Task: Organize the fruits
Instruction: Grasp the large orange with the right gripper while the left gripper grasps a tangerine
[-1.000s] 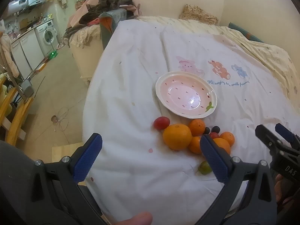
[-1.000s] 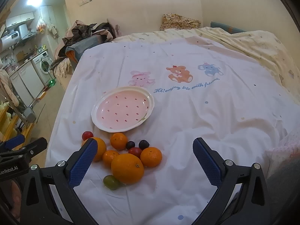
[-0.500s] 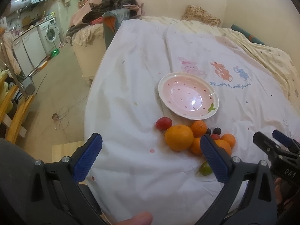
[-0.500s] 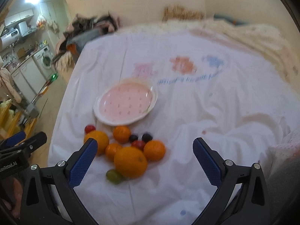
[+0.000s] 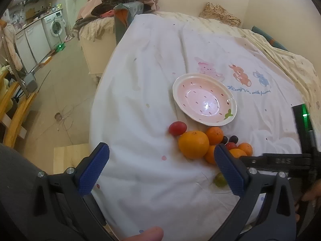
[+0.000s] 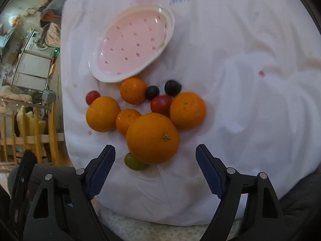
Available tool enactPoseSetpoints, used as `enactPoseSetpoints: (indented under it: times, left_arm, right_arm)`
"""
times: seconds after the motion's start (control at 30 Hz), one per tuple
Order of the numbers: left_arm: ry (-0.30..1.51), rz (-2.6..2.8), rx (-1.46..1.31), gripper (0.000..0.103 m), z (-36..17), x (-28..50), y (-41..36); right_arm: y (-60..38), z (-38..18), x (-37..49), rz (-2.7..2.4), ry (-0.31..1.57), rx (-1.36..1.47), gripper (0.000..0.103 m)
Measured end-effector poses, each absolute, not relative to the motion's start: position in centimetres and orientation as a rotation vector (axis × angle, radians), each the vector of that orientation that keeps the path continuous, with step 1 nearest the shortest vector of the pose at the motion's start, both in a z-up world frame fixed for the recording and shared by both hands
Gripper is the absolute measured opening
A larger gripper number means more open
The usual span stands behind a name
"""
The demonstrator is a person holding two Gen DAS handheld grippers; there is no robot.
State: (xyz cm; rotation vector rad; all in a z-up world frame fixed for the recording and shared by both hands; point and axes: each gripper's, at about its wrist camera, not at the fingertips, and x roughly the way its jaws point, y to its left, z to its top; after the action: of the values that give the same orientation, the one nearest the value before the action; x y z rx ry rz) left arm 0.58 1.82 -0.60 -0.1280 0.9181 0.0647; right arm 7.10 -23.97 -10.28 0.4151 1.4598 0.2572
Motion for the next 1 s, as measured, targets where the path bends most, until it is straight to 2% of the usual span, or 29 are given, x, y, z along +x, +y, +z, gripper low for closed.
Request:
enactPoseSetpoints:
  times: [0.37, 0.73, 0.9, 1.0]
  left_arm:
    - [0.937, 0.066, -0.134, 0.103, -0.9, 0.8, 1.8]
    - [1.009, 0.074, -0.138, 0.103, -2.5, 1.3, 1.8]
    - [1.093, 0.072, -0.148, 0.103, -4.2, 2.2, 1.7]
    - [1.144, 0.077, -0.147, 0.103, -5.1, 2.9, 1.7]
  right_arm:
    - [-25.2, -13.3, 7.8, 0.288, 1.516, 0.618, 0.066]
    - [-26.0, -7.7, 8.0, 0.387, 1.394, 0.476, 0.065]
    - [-26.9, -4.6, 9.3, 0.388, 1.278, 0.321, 0.065]
    - [-27.8, -4.6, 9.8, 0.383, 1.250, 0.332, 0.065]
